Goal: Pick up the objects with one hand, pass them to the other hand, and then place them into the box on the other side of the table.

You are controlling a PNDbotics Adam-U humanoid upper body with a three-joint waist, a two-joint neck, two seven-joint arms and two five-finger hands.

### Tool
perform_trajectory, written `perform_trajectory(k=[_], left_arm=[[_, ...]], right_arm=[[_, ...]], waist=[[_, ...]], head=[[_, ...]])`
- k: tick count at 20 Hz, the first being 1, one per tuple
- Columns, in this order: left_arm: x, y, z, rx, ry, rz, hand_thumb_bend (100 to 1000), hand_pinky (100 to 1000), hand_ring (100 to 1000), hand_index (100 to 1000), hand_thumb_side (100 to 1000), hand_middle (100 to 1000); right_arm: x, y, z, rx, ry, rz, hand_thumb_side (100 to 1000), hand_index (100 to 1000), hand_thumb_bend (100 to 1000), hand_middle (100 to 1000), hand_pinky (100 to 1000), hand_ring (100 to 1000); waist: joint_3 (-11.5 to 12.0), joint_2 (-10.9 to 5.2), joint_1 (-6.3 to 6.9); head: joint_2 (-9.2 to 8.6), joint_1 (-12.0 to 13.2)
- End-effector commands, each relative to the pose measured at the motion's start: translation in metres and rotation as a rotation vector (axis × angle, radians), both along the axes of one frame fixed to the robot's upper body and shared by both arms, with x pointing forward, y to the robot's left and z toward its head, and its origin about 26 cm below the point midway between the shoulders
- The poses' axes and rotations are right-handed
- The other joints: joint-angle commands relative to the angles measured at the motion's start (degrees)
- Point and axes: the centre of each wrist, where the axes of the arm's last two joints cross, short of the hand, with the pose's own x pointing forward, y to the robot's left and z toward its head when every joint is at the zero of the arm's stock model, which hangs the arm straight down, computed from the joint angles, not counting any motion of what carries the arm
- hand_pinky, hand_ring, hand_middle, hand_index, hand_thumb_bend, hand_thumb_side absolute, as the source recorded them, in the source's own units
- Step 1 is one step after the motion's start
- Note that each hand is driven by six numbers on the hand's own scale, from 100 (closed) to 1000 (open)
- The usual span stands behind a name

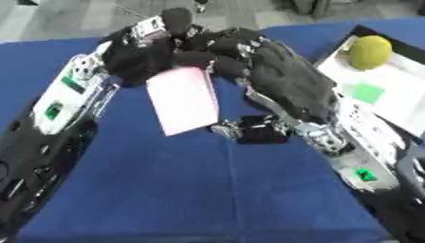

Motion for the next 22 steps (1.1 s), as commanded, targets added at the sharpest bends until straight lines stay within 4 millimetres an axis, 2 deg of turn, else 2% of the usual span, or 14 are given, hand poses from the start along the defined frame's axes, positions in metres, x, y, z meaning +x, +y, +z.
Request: perform_trajectory(k=[1, 4, 5, 7, 10, 13, 15, 18, 20, 22], left_arm=[[0.017, 0.028, 0.017, -0.077, -0.007, 0.143, 225, 660, 621, 792, 902, 658], [0.023, 0.033, 0.017, -0.111, 0.002, 0.217, 225, 660, 621, 792, 902, 658], [0.024, 0.035, 0.016, -0.12, 0.007, 0.24, 222, 672, 653, 797, 888, 690], [0.027, 0.043, 0.014, -0.149, 0.012, 0.299, 223, 674, 659, 797, 881, 695], [0.027, 0.049, 0.014, -0.187, 0.008, 0.357, 220, 675, 661, 798, 864, 697], [0.022, 0.059, 0.016, -0.22, -0.014, 0.405, 194, 676, 658, 795, 842, 692], [0.016, 0.068, 0.018, -0.236, -0.048, 0.428, 166, 678, 658, 794, 815, 689], [0.004, 0.082, 0.018, -0.254, -0.107, 0.459, 136, 680, 658, 793, 784, 688], [-0.001, 0.084, 0.019, -0.263, -0.137, 0.459, 136, 680, 658, 793, 784, 688], [-0.003, 0.082, 0.019, -0.264, -0.146, 0.455, 136, 680, 658, 793, 784, 688]], right_arm=[[-0.007, 0.001, 0.007, -0.016, -0.022, 0.041, 100, 874, 229, 261, 775, 662], [-0.008, 0.001, 0.008, -0.019, -0.025, 0.045, 100, 874, 229, 261, 775, 662], [-0.008, 0.001, 0.009, -0.02, -0.029, 0.045, 100, 873, 264, 263, 776, 660], [-0.008, -0.001, 0.011, -0.018, -0.039, 0.038, 100, 873, 271, 263, 776, 660], [-0.004, -0.009, 0.01, -0.007, -0.04, -0.01, 100, 873, 267, 262, 775, 661], [0.011, -0.028, -0.001, 0.027, -0.012, -0.138, 100, 876, 200, 254, 771, 665], [0.024, -0.044, -0.013, 0.06, 0.021, -0.247, 100, 881, 100, 246, 766, 669], [0.042, -0.069, -0.031, 0.118, 0.077, -0.41, 100, 887, 100, 242, 762, 674], [0.054, -0.086, -0.031, 0.171, 0.074, -0.511, 100, 887, 100, 242, 762, 674], [0.057, -0.094, -0.029, 0.219, 0.051, -0.571, 100, 887, 100, 242, 762, 674]], waist=[[-0.2, -0.74, -0.08], [-0.4, -0.73, -0.04], [-0.4, -0.76, -0.1], [-0.4, -0.79, -0.19], [-0.5, -0.74, -0.21], [-0.9, -0.62, -0.08], [-1.3, -0.59, 0.07], [-1.7, -0.63, 0.24], [-1.4, -0.58, 0.18], [-1.0, -0.52, 0.11]], head=[[-0.1, -0.4], [-0.1, -0.3], [-0.1, -0.3], [-0.1, -0.2], [-0.1, 0.1], [-0.1, 0.6], [-0.1, 1.1], [-0.1, 1.5], [-0.1, 1.2], [-0.1, 0.8]])
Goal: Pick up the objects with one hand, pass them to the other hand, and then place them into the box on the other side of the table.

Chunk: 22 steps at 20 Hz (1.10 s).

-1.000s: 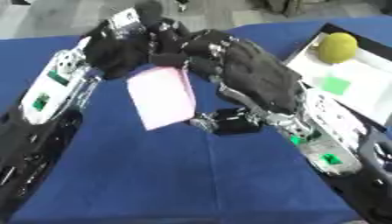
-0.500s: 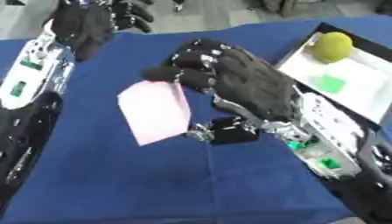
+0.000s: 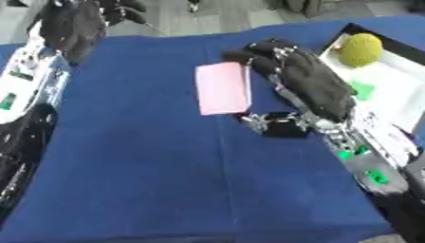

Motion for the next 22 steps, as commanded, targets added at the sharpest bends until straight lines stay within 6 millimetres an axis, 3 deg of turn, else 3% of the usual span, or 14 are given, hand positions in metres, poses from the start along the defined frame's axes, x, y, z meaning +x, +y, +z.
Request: perform_trajectory(k=[1, 5, 9, 12, 13, 14, 15, 18, 22], left_arm=[[-0.008, 0.009, 0.018, 0.006, -0.077, 0.023, 100, 685, 658, 791, 711, 683], [-0.022, 0.041, 0.008, -0.092, -0.121, 0.139, 108, 688, 659, 791, 716, 681], [-0.039, 0.058, -0.018, -0.121, -0.111, 0.212, 118, 689, 660, 793, 722, 680], [-0.051, 0.062, -0.03, -0.136, -0.101, 0.238, 125, 690, 660, 793, 720, 680], [-0.053, 0.063, -0.032, -0.142, -0.098, 0.244, 133, 690, 660, 793, 718, 679], [-0.055, 0.064, -0.035, -0.153, -0.092, 0.255, 140, 690, 660, 794, 719, 679], [-0.056, 0.064, -0.038, -0.162, -0.085, 0.265, 143, 691, 660, 794, 721, 679], [-0.059, 0.066, -0.044, -0.177, -0.07, 0.286, 150, 692, 660, 796, 721, 680], [-0.061, 0.067, -0.048, -0.186, -0.062, 0.303, 156, 692, 660, 797, 722, 680]], right_arm=[[0.008, -0.02, 0.007, 0.049, -0.051, -0.119, 100, 903, 100, 226, 749, 688], [0.021, -0.066, -0.02, 0.145, 0.033, -0.325, 100, 923, 100, 241, 757, 707], [0.034, -0.119, -0.029, 0.251, 0.06, -0.547, 109, 951, 100, 291, 768, 740], [0.04, -0.156, -0.029, 0.301, 0.081, -0.702, 166, 989, 100, 392, 785, 782], [0.042, -0.168, -0.027, 0.302, 0.09, -0.752, 184, 1000, 100, 546, 811, 827], [0.044, -0.181, -0.025, 0.294, 0.1, -0.812, 141, 1000, 100, 690, 839, 862], [0.045, -0.194, -0.022, 0.286, 0.109, -0.867, 197, 1000, 100, 758, 854, 881], [0.053, -0.214, -0.018, 0.229, 0.159, -0.992, 373, 1000, 100, 929, 918, 962], [0.053, -0.216, -0.009, 0.12, 0.185, -1.077, 420, 1000, 100, 1000, 960, 1000]], waist=[[-0.2, -0.38, 0.05], [-0.1, -0.51, 0.31], [0.7, -0.81, 0.08], [1.5, -1.06, -0.17], [1.8, -1.12, -0.27], [2.2, -1.2, -0.41], [2.5, -1.27, -0.53], [3.2, -1.5, -0.76], [3.8, -1.73, -1.15]], head=[[-0.13, 0.1], [-0.13, -0.2], [-0.13, -1.1], [-0.13, -1.8], [-0.13, -2.1], [-0.13, -2.4], [-0.13, -2.8], [-0.13, -3.4], [-0.13, -3.8]])
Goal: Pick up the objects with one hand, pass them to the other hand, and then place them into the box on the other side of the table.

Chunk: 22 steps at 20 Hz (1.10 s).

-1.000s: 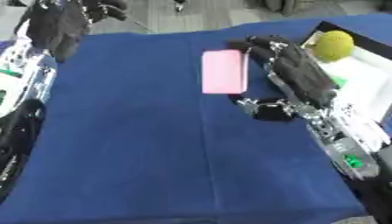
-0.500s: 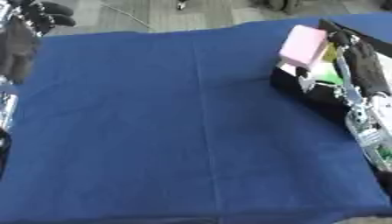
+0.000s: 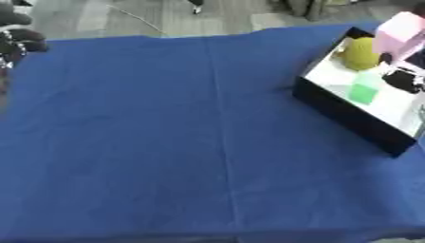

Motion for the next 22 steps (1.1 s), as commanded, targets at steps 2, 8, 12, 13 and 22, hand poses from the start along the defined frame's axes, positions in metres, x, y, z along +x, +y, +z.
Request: perform_trajectory(k=[2, 8, 12, 13, 22], left_arm=[[-0.003, 0.004, 0.008, 0.011, -0.027, 0.021, 156, 692, 660, 797, 722, 680], [-0.003, 0.003, 0.002, 0.013, -0.005, 0.018, 166, 693, 661, 798, 734, 680], [-0.003, 0.003, -0.004, 0.018, 0.016, 0.015, 169, 693, 660, 798, 739, 679], [-0.003, 0.003, -0.005, 0.019, 0.018, 0.014, 169, 693, 660, 798, 739, 678], [-0.003, 0.004, -0.008, 0.034, 0.03, 0.013, 169, 693, 659, 806, 741, 677]], right_arm=[[-0.002, -0.01, 0.023, -0.104, 0.038, -0.069, 420, 1000, 100, 1000, 960, 1000], [-0.009, -0.016, 0.019, -0.142, 0.153, -0.07, 352, 1000, 111, 1000, 1000, 1000], [-0.012, -0.044, 0.009, -0.242, 0.331, -0.08, 551, 1000, 390, 1000, 1000, 1000], [-0.013, -0.051, 0.01, -0.268, 0.362, -0.081, 564, 1000, 460, 1000, 1000, 1000], [-0.022, -0.07, 0.055, -0.504, 0.483, -0.123, 589, 1000, 443, 1000, 1000, 1000]], waist=[[0.2, -1.27, -0.43], [0.7, -1.35, -0.99], [1.2, -1.66, -1.3], [1.3, -1.7, -1.37], [1.4, -1.93, -1.94]], head=[[-0.13, -0.4], [-0.13, -0.6], [-0.13, -1.2], [-0.13, -1.3], [-0.13, -1.0]])
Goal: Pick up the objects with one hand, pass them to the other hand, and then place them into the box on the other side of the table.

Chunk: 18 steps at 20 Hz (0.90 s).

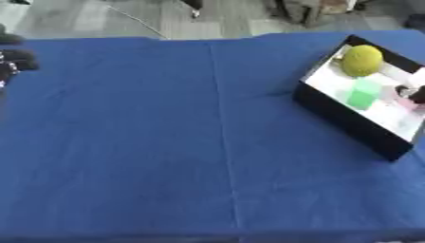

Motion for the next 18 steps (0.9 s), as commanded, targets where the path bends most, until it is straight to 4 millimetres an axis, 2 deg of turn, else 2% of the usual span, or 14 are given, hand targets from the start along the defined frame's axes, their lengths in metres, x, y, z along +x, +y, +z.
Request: perform_trajectory(k=[1, 11, 13, 15, 16, 17, 18], left_arm=[[0.0, 0.003, 0.005, 0.017, -0.015, 0.005, 169, 693, 659, 806, 742, 677], [-0.001, 0.002, 0.003, 0.014, -0.01, 0.001, 170, 693, 658, 805, 743, 676], [-0.001, 0.001, 0.002, 0.014, -0.01, -0.001, 168, 693, 659, 805, 742, 676], [-0.001, 0.0, 0.002, 0.014, -0.014, -0.004, 161, 693, 659, 805, 737, 677], [-0.001, -0.001, 0.002, 0.016, -0.019, -0.005, 155, 694, 659, 805, 733, 677], [-0.001, -0.002, 0.003, 0.018, -0.025, -0.006, 150, 694, 659, 805, 728, 677], [0.0, -0.003, 0.003, 0.019, -0.032, -0.007, 147, 694, 660, 805, 724, 677]], right_arm=[[-0.004, -0.006, 0.04, -0.096, -0.029, -0.016, 587, 1000, 443, 1000, 1000, 1000], [-0.012, 0.028, 0.085, -0.184, -0.057, 0.002, 512, 1000, 442, 1000, 1000, 1000], [-0.015, 0.038, 0.096, -0.174, -0.079, 0.022, 452, 1000, 441, 1000, 1000, 990], [-0.019, 0.051, 0.107, -0.159, -0.14, 0.076, 322, 1000, 432, 1000, 987, 979], [-0.02, 0.058, 0.111, -0.14, -0.18, 0.11, 183, 1000, 416, 1000, 975, 972], [-0.022, 0.065, 0.114, -0.115, -0.222, 0.146, 100, 1000, 398, 1000, 968, 971], [-0.024, 0.072, 0.116, -0.084, -0.265, 0.182, 100, 1000, 377, 1000, 962, 971]], waist=[[-0.1, -1.29, -0.2], [-0.4, -1.33, -0.13], [-0.4, -1.3, -0.08], [-0.6, -1.29, 0.01], [-0.7, -1.3, 0.08], [-0.8, -1.32, 0.15], [-0.9, -1.33, 0.26]], head=[[-0.13, 0.2], [-0.13, 1.2], [-0.13, 1.7], [-0.13, 2.6], [-0.13, 3.1], [-0.13, 3.5], [-0.13, 3.9]])
